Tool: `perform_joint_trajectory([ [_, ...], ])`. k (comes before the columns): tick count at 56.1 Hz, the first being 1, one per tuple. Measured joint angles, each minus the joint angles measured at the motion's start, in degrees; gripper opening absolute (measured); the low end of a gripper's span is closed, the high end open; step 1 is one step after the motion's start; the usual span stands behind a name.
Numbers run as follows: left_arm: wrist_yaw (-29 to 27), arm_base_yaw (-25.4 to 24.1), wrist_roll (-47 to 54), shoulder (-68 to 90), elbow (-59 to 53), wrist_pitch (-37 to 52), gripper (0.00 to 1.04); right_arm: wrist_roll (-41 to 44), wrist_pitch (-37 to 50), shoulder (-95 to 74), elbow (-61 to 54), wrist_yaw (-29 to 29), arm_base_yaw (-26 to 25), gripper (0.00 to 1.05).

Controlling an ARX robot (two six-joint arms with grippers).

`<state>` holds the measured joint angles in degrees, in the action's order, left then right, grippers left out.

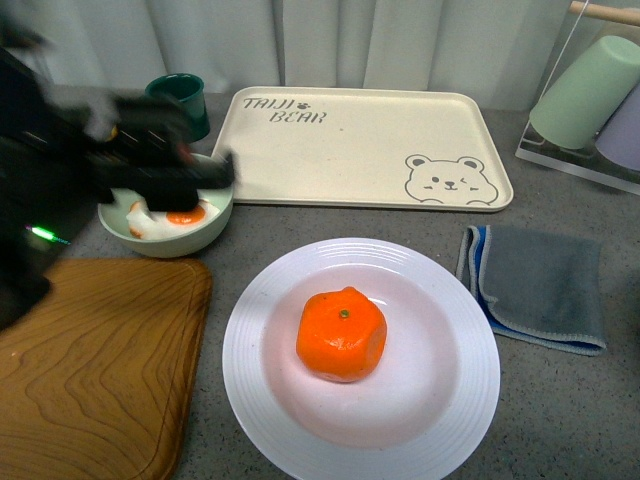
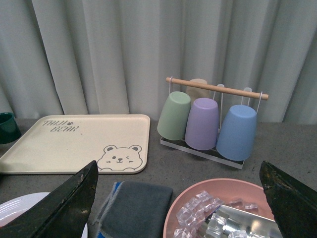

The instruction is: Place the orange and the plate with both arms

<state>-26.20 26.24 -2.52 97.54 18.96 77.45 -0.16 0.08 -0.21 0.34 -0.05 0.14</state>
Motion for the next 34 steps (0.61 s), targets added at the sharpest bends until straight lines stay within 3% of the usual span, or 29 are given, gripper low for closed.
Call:
perform_joint_trajectory([
  [8, 4.94, -4.15, 1.27, -8.41, -6.6, -1.16, 0.26, 0.02, 0.0, 0.0, 0.0, -0.07, -0.02, 0.95],
  [13, 8.37, -8.04, 1.62, -15.06, -10.82, -4.59, 0.04, 0.02, 0.0, 0.0, 0.0, -0.02, 0.0, 0.95],
  [25, 13.68, -13.31, 2.03, -28.13, -15.41, -12.83, 0.04, 0.02, 0.0, 0.0, 0.0, -0.04, -0.02, 0.95],
  [34, 16.55, -16.35, 2.05, -41.38, -15.93, -25.42, 0.04, 0.0, 0.0, 0.0, 0.0, -0.04, -0.02, 0.95],
])
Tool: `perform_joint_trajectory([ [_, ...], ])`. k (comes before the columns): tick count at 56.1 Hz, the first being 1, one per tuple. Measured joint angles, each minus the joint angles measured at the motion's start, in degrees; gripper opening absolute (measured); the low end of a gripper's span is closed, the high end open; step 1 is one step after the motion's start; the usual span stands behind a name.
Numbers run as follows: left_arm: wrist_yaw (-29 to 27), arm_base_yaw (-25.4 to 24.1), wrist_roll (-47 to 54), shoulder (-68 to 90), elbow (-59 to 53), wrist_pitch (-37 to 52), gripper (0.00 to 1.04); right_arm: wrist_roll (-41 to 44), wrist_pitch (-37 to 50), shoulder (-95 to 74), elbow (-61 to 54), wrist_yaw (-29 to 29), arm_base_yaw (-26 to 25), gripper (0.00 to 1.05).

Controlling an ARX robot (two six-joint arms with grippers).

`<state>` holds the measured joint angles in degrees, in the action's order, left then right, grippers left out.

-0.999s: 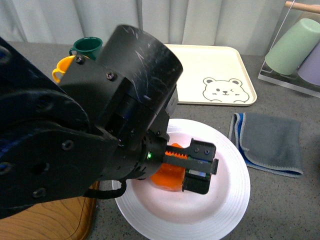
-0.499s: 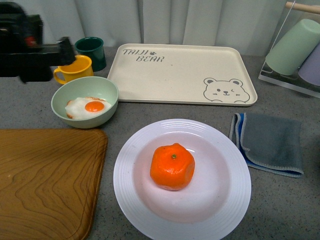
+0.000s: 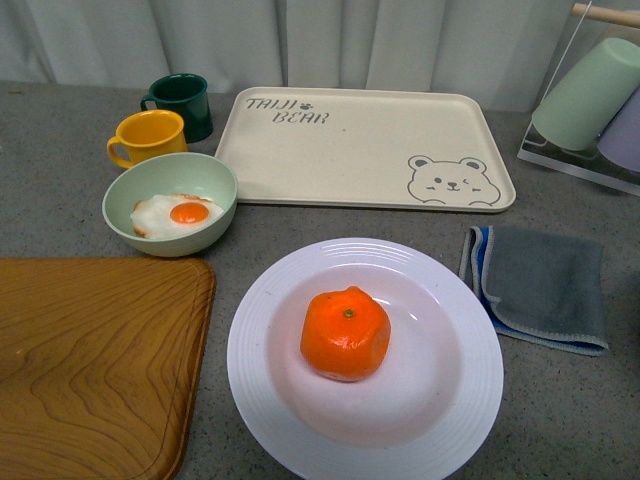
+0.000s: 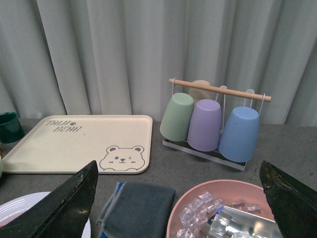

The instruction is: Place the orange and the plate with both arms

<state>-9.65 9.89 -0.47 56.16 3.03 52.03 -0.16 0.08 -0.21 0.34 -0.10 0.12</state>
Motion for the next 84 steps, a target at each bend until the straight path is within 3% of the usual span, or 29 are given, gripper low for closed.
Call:
perform_joint_trajectory([
  [16, 3.89, -3.96, 0.02, -13.97, -1.88, -11.47, 0.04, 0.02, 0.0, 0.0, 0.0, 0.0, 0.0, 0.95],
  [20, 8.48, -7.17, 0.04, -17.25, -1.9, -14.25, 0.04, 0.02, 0.0, 0.0, 0.0, 0.0, 0.02, 0.95],
  [25, 9.07, -9.53, 0.02, -20.79, -1.92, -17.42, 0.04, 0.02, 0.0, 0.0, 0.0, 0.02, 0.02, 0.95],
  [62, 9.57, -9.75, 0.04, -41.07, -1.97, -36.7, 0.04, 0.0, 0.0, 0.0, 0.0, 0.02, 0.0, 0.95],
  [84, 9.55, -9.75, 0.04, -47.23, -1.95, -42.91, 0.04, 0.02, 0.0, 0.0, 0.0, 0.02, 0.0, 0.95],
])
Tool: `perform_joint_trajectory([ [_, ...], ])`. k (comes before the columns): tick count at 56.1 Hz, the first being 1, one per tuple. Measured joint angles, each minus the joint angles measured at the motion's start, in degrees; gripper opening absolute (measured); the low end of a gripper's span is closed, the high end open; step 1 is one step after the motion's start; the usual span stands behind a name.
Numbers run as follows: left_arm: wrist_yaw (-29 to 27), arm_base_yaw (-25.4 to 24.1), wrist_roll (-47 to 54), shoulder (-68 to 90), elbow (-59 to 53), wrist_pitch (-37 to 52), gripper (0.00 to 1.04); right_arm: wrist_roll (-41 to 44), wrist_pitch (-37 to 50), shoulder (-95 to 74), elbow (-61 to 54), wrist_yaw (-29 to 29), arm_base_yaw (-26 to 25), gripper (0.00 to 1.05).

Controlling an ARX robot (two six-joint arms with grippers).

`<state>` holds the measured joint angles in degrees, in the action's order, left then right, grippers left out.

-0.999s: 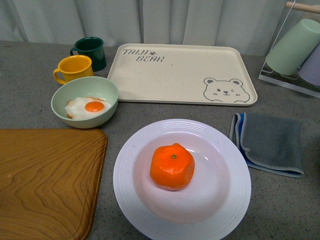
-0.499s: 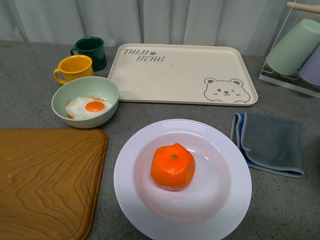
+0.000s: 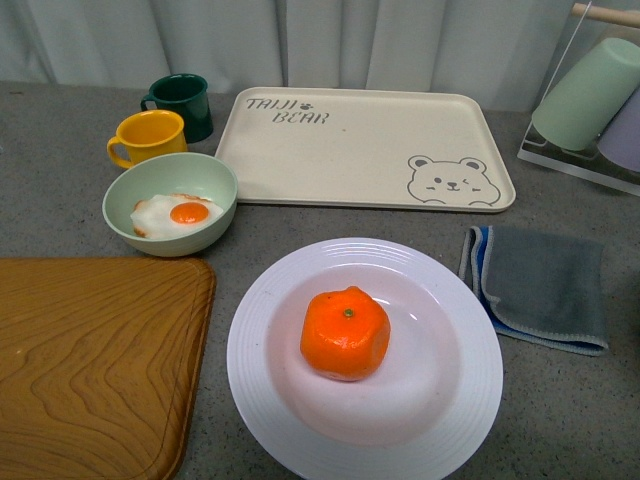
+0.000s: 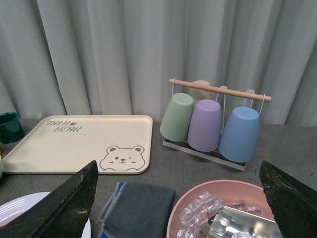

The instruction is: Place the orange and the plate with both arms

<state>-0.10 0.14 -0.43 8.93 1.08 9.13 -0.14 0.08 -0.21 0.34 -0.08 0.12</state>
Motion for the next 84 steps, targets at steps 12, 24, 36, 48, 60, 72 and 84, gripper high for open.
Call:
perform_joint_trajectory([
  [12, 0.09, 0.0, 0.0, -8.61, 0.0, -8.98, 0.04, 0.0, 0.0, 0.0, 0.0, -0.02, 0.02, 0.95],
  [24, 0.09, 0.0, 0.0, -8.7, 0.0, -9.01, 0.46, 8.57, -7.34, -16.52, 6.21, 5.95, 6.1, 0.95],
  [36, 0.09, 0.0, 0.0, -8.7, 0.0, -9.01, 0.88, -5.92, 3.48, -54.12, 14.82, 2.89, 16.41, 0.95],
  [48, 0.09, 0.0, 0.09, -8.7, 0.0, -9.01, 0.98, -22.38, 3.74, -81.15, 24.09, 0.98, 18.67, 0.95],
  [60, 0.09, 0.0, 0.11, -8.7, 0.0, -9.01, 0.98, -28.81, 2.32, -95.38, 31.39, -0.57, 19.58, 0.95],
  [72, 0.09, 0.0, 0.13, -8.7, 0.0, -9.01, 0.98, -34.21, 0.98, -106.14, 38.66, -4.04, 21.66, 0.95],
  [84, 0.09, 0.0, 0.13, -8.7, 0.0, -9.01, 0.98, -36.54, -2.86, -111.51, 45.27, -5.05, 22.75, 0.95],
])
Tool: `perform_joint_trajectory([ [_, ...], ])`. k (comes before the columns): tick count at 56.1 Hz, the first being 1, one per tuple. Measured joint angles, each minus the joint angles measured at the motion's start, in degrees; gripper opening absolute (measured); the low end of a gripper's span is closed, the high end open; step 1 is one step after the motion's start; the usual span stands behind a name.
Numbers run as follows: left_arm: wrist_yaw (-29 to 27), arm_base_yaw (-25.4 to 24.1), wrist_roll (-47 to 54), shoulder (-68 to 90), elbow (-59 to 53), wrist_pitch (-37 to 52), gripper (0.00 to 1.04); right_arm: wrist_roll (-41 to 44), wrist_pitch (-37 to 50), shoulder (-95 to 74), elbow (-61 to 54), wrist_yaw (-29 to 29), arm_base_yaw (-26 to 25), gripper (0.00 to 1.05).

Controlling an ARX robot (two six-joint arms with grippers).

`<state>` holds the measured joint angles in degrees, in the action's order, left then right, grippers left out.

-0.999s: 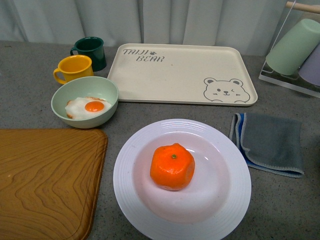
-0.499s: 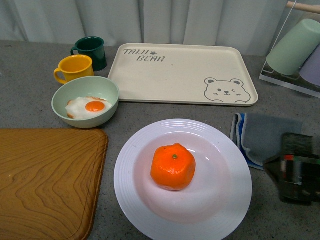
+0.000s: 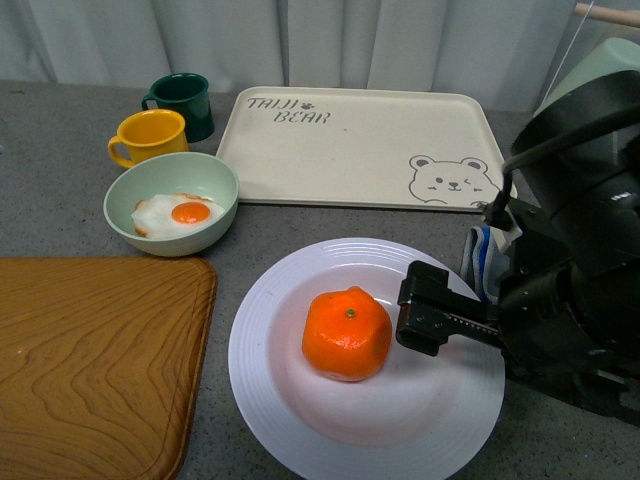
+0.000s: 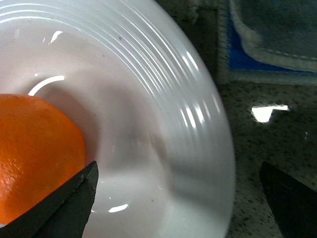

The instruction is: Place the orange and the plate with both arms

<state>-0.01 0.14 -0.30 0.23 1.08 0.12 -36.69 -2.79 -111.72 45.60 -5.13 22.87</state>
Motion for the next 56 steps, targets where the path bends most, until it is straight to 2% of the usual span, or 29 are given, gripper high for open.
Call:
perform_joint_trajectory([
  [4, 0.0, 0.0, 0.0, 0.0, 0.0, 0.0, 0.98, -0.31, -1.86, -1.31, 1.84, -0.44, 0.2, 0.92],
  [18, 0.0, 0.0, 0.0, 0.0, 0.0, 0.0, 0.98, -0.28, -7.04, -4.04, 4.61, -0.39, 0.2, 0.55],
  [21, 0.0, 0.0, 0.0, 0.0, 0.0, 0.0, 0.98, -0.5, -7.87, -4.13, 4.59, -0.07, -0.02, 0.44],
  [26, 0.0, 0.0, 0.0, 0.0, 0.0, 0.0, 0.98, -1.49, -7.69, -3.04, 4.42, -2.05, -0.68, 0.32],
  [42, 0.0, 0.0, 0.0, 0.0, 0.0, 0.0, 0.98, -5.05, -4.42, 2.21, 0.35, -6.32, -2.14, 0.19],
  [56, 0.0, 0.0, 0.0, 0.0, 0.0, 0.0, 0.98, -11.34, 4.13, 7.08, -4.42, -12.0, -4.0, 0.09],
])
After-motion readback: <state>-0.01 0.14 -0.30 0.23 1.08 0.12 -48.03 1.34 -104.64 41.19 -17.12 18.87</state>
